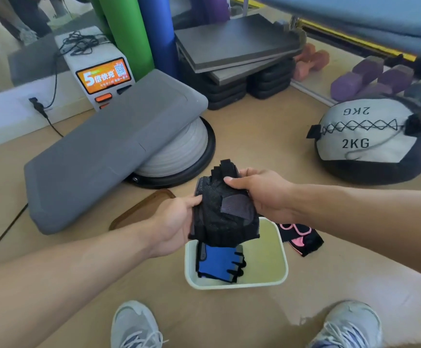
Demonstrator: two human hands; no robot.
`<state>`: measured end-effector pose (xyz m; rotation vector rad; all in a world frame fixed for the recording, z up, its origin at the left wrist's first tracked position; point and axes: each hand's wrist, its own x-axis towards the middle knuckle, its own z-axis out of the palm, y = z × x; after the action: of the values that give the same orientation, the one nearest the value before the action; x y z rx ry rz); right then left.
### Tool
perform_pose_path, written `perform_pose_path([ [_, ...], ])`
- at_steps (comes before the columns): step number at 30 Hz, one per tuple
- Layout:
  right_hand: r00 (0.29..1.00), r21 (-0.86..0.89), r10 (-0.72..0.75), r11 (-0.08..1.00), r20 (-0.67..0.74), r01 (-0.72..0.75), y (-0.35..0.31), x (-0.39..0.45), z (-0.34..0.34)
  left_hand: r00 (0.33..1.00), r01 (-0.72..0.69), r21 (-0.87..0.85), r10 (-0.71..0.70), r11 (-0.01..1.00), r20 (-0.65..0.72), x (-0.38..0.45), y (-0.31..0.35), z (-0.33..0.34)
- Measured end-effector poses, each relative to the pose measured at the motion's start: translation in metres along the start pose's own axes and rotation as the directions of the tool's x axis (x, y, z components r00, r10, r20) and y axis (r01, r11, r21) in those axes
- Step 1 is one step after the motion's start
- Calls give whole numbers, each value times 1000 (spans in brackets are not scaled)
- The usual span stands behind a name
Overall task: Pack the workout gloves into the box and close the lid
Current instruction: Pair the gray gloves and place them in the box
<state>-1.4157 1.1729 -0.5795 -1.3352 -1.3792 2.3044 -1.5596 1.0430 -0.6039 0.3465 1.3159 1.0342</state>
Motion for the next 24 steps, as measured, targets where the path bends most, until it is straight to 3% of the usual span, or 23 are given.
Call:
perform_pose_path([
  [3,998,17,12,1000,-54,-11,3,1,0,1000,14,-38,-15,999,-23,5,-1,0],
  [7,983,-37,-22,999,-181,15,2,0,-4,977,-77,-77,60,994,-206,13,-8,-1],
  [10,908,-230,-158,971,-389,71,-2,4,-13,940,-121,-74,91,990,-329,17,-9,-1],
  [12,865,-293,-224,951,-449,94,-5,4,-14,930,-137,-66,106,988,-351,17,-8,3],
  [15,911,-249,-173,965,-375,81,-2,1,-6,943,-134,-54,110,990,-313,15,-7,11],
  [18,988,-217,-42,976,-149,8,7,-3,11,963,-103,-16,95,995,-252,12,-9,20],
  [20,999,-161,-12,987,-34,6,13,-3,16,962,-90,-6,85,996,-261,8,-11,24],
  [24,999,-181,-50,982,1,50,17,-1,10,942,-54,-18,45,998,-334,-1,-11,23],
])
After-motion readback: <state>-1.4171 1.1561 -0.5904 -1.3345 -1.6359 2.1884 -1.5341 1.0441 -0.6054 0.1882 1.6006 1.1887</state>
